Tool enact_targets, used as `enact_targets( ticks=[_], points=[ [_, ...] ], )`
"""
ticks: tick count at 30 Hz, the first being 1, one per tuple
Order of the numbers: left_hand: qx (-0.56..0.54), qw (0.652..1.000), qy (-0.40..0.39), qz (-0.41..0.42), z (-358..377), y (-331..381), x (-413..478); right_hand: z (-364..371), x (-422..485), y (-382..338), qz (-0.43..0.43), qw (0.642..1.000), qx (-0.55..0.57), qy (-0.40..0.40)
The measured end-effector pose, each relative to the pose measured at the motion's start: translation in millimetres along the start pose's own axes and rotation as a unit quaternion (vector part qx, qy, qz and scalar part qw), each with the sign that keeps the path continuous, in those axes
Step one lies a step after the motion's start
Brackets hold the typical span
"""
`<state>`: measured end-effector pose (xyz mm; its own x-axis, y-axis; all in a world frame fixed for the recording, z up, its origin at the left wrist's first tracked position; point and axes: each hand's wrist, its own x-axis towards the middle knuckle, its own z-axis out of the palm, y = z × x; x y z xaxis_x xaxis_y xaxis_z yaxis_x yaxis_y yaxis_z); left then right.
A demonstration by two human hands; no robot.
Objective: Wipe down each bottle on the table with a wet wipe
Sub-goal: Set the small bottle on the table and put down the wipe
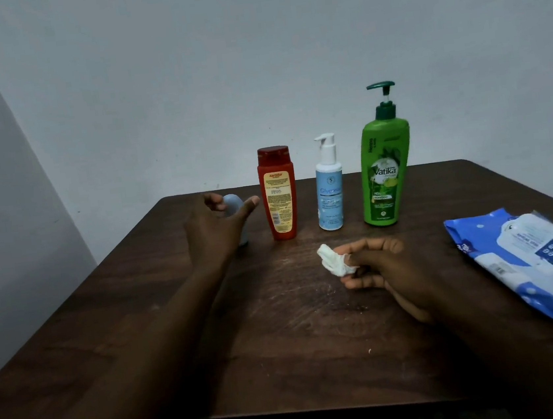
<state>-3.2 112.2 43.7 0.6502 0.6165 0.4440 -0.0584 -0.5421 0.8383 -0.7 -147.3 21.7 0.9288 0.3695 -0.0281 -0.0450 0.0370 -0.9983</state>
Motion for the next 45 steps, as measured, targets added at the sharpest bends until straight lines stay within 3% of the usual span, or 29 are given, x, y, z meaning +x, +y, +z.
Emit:
enact_targets(
  ticks=[4,7,9,12,22,28,40,43,45],
  points=[
    [-0.034,0.988,-0.152,-0.025,10,24,-31,-1,0,0,-0.01,0.999,0.033,0.009],
    [-0.081,0.951,-0.283,-0.097,23,40,-63,-3,-1,-3,-0.016,0.997,0.079,0.013],
    [-0.135,0.927,-0.317,-0.15,31,47,-82,-4,-3,-4,-0.019,0.995,0.095,0.01],
    [-0.202,0.91,-0.313,-0.181,40,50,-99,-6,-5,-1,-0.024,0.998,0.062,0.008],
    [-0.222,0.93,-0.256,-0.14,43,52,-109,-14,-21,2,-0.012,0.999,0.035,-0.035],
    [-0.281,0.906,-0.275,-0.156,46,56,-118,-30,-32,-6,0.011,0.997,0.028,-0.076],
    [-0.313,0.895,-0.277,-0.158,45,63,-125,-28,-33,-20,0.012,0.999,-0.046,-0.016],
    [-0.299,0.901,-0.268,-0.167,42,59,-122,-36,-28,-22,-0.012,0.998,-0.041,0.042],
    [-0.274,0.911,-0.26,-0.164,40,54,-118,-48,-23,-26,-0.049,0.99,-0.094,0.097]
  ],
)
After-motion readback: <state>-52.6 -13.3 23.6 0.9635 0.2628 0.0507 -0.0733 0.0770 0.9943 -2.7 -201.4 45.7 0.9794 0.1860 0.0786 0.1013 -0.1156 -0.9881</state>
